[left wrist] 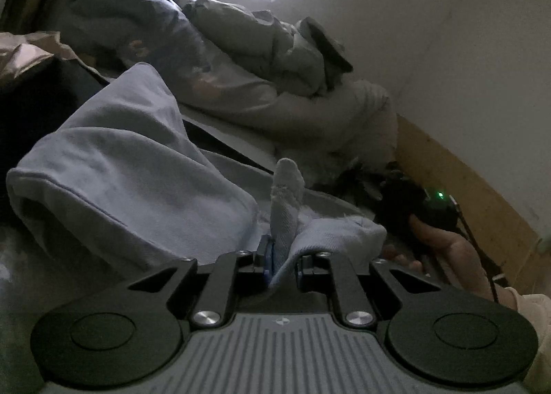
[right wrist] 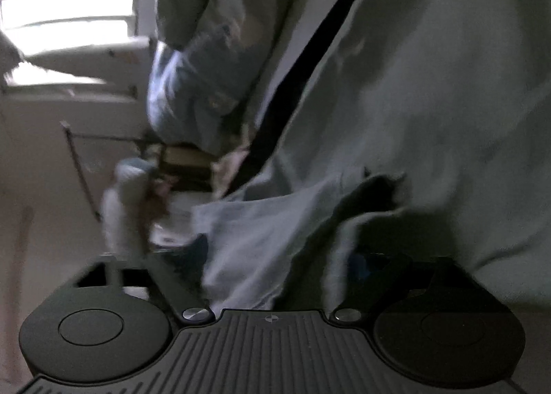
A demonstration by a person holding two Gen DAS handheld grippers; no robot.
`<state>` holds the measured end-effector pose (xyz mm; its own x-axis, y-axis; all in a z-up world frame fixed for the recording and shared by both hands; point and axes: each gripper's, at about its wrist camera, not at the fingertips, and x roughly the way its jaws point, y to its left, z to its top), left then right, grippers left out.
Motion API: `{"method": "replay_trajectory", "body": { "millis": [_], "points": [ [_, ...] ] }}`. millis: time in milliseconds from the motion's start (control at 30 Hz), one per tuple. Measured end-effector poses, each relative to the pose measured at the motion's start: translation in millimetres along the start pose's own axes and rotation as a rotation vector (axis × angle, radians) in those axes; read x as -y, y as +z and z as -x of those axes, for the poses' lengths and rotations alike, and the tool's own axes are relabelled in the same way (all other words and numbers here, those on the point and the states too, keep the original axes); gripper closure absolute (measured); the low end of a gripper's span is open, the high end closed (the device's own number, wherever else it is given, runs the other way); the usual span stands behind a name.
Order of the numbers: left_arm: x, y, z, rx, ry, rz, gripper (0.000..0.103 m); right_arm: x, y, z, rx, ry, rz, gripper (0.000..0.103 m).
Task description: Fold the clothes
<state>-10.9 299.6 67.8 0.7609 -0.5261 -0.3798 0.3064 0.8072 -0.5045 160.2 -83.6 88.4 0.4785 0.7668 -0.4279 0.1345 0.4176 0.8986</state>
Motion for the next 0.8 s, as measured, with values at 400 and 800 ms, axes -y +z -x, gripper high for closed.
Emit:
{"method": "replay_trajectory", "body": {
  "millis": [400, 800],
  "points": [
    [52.5, -9.7, -10.5, -0.042, -0.036, -0.276, 0.050, -19.3, 12.8, 2.3, -0.059, -0.108, 0.217, 0.094],
    [57.6, -34.4, -24.4, -0.099, -0.102, -0.248, 0.054, 18.4, 13.0, -10.4, -0.170, -0.114, 0.080, 0.035]
  ]
}}
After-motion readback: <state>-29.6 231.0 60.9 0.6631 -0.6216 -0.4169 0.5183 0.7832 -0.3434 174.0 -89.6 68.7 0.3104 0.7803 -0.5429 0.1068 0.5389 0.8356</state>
